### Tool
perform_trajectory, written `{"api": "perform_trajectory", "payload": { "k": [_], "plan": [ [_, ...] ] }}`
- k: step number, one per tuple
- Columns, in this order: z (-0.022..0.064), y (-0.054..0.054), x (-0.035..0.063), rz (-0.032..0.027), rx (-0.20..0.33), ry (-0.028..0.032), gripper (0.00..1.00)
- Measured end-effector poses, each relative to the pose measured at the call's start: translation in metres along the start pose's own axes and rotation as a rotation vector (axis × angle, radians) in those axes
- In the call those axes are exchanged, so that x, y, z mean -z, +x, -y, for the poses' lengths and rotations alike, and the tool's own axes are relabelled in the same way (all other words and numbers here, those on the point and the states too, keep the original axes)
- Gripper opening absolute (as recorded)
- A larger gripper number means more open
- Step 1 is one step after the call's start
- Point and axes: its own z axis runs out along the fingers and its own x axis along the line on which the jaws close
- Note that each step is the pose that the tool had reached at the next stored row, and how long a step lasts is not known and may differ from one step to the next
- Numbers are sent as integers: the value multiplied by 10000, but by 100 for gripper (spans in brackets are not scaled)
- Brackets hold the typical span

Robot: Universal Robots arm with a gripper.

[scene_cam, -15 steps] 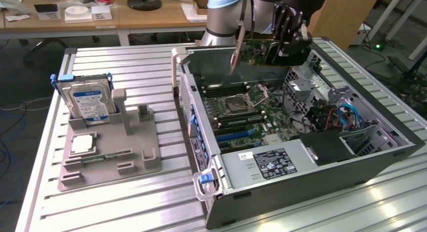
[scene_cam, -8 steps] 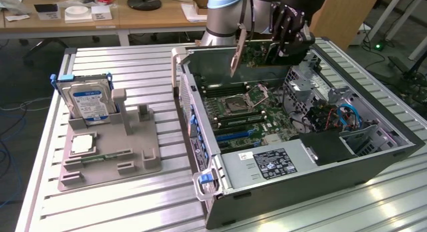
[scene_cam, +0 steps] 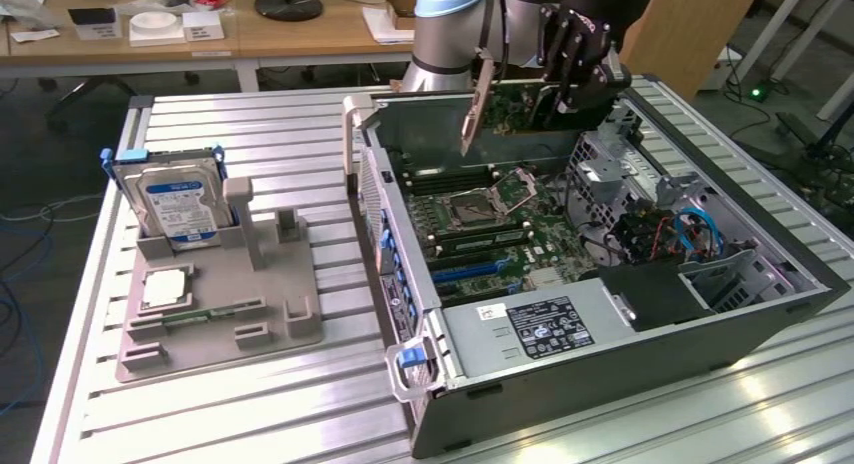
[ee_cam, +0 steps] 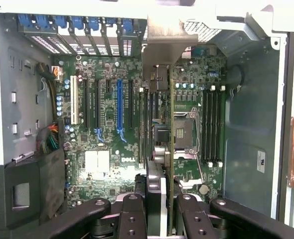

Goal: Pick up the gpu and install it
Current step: 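Insert the gpu into the slot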

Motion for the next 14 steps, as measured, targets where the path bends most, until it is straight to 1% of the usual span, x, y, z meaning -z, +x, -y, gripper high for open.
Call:
{"api": "perform_trajectory", "payload": {
  "k": [1,3,14],
  "plan": [
    [-1,0,0,1,2,16,28],
    [-3,0,0,1,9,94,28],
    [-4,1,-14,1,8,94,28]
  ]
}}
